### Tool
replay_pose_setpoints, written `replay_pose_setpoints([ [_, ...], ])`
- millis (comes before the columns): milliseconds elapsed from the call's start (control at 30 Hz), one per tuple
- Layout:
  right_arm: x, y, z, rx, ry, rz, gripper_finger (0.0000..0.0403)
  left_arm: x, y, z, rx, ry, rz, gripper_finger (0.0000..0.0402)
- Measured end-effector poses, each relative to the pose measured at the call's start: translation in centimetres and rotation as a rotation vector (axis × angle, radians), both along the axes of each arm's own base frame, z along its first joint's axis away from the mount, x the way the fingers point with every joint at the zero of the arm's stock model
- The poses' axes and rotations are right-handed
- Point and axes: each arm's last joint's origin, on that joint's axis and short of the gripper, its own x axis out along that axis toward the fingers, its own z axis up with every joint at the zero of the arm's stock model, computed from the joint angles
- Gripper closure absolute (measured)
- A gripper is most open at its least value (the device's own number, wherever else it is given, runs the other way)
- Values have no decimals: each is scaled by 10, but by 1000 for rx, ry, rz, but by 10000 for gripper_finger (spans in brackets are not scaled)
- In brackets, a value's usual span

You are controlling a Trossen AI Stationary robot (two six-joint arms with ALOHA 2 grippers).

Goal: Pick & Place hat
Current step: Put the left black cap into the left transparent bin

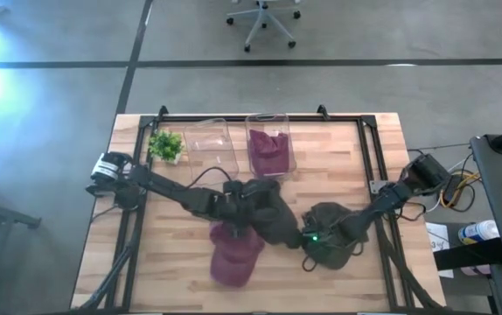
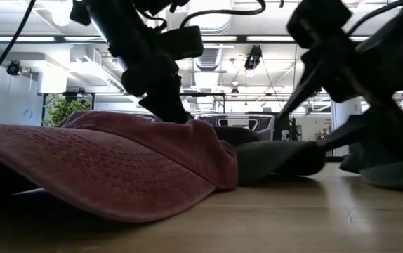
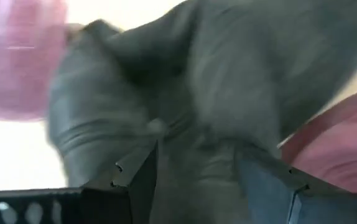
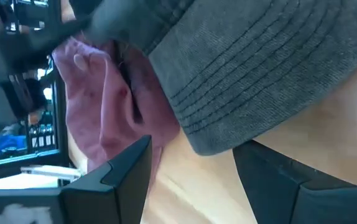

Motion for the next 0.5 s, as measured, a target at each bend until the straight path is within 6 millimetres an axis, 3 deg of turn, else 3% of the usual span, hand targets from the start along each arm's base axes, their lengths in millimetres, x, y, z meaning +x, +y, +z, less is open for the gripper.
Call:
replay_pose_setpoints([
  [233,21,-21,12,-164,-15,-14,184,0,-6,-9,-149,-74,-51,196],
  [500,33,-37,14,-301,8,40,184,10,-10,4,-187,-190,-68,196],
])
